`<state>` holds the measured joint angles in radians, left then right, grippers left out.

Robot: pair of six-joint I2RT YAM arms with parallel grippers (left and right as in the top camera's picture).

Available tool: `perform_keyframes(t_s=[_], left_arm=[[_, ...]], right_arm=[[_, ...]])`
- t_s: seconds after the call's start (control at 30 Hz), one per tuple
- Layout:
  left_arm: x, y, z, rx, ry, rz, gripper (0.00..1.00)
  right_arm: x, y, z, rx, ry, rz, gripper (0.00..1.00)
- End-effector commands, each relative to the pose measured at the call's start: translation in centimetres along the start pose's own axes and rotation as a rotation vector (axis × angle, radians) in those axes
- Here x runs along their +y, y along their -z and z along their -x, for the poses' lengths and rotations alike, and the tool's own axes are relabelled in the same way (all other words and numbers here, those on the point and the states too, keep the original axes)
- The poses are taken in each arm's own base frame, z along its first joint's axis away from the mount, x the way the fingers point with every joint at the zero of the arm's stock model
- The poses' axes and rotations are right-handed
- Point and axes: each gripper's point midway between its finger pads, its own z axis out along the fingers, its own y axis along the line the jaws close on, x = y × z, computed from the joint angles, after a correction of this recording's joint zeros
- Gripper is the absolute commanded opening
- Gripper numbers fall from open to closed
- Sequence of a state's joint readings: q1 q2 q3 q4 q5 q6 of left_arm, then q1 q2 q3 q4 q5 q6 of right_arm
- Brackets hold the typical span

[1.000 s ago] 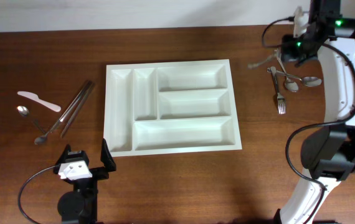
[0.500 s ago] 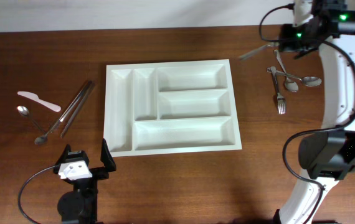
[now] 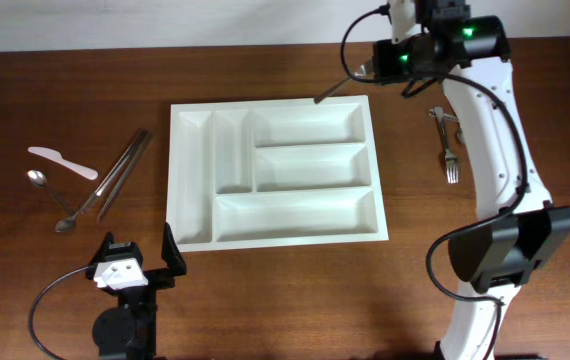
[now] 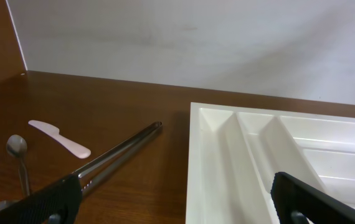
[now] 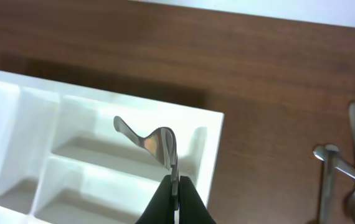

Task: Pack container
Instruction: 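Carry the fork left and drop it into the tray's top compartment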

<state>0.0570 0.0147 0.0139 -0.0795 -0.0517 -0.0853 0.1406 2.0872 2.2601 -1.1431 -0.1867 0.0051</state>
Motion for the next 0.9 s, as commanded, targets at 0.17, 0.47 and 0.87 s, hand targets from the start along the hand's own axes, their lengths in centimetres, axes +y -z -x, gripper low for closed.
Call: perform_keyframes(t_s=[0.17, 0.47, 0.87], left_arm=[[-0.3, 0.0, -0.1, -0.002, -0.020, -0.015, 0.99], [-0.3, 0.0, -0.1, -0.002, -0.020, -0.015, 0.99], [-0.3, 0.0, -0.1, -0.002, -0.020, -0.015, 0.99]], right_arm=[[3.8, -6.0, -3.4, 0.132, -0.032, 0.050, 0.04], [4.3, -10.3, -5.7, 0.201, -0.119, -0.007, 0.04], [0.8, -11.2, -7.2, 0.226, -0.139, -0.188, 0.49]])
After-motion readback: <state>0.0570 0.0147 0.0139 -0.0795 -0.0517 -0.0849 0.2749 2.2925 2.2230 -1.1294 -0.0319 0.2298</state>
